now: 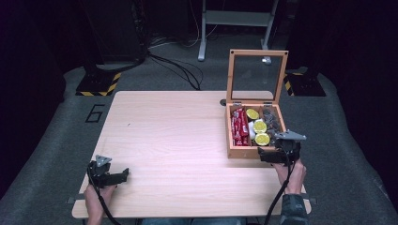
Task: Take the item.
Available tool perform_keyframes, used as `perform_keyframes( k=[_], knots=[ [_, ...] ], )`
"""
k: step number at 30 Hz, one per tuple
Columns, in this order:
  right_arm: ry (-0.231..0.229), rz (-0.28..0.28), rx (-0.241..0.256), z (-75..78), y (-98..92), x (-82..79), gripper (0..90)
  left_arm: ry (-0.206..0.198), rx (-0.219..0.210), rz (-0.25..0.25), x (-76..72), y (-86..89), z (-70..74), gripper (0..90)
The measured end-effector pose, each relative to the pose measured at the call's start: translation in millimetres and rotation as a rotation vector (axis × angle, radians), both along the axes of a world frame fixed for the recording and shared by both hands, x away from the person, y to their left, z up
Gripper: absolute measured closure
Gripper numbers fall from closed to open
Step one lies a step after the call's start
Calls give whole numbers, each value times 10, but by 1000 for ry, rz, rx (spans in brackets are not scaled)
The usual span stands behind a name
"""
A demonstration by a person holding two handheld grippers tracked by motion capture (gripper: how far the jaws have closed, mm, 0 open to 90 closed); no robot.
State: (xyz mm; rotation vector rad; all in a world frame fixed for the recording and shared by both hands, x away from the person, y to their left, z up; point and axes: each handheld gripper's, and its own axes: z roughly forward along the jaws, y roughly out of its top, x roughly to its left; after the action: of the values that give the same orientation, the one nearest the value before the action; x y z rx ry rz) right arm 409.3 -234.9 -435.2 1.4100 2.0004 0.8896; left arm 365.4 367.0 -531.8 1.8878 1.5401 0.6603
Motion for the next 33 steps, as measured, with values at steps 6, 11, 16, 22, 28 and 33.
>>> perform_keyframes(
  k=[6, 11, 16, 22, 28, 33],
  knots=[
    [-7, 6, -8, 17, 49, 117, 43, 0, 0, 0, 0, 0, 0, 18],
    [10, 4, -5, -2, 104, 225, 55, 0, 0, 0, 0, 0, 0, 18],
    [14, -11, -15, -20, 146, 336, 116, 0, 0, 0, 0, 0, 0, 18],
    [22, -33, -71, -77, 241, 413, 161, 0, 0, 0, 0, 0, 0, 18],
    [6, -52, -95, -94, 250, 436, 238, 0, 0, -1, 0, 1, 0, 18],
    [13, -60, -89, -132, 247, 460, 275, 0, -1, 0, 0, 1, 0, 18]
  ],
)
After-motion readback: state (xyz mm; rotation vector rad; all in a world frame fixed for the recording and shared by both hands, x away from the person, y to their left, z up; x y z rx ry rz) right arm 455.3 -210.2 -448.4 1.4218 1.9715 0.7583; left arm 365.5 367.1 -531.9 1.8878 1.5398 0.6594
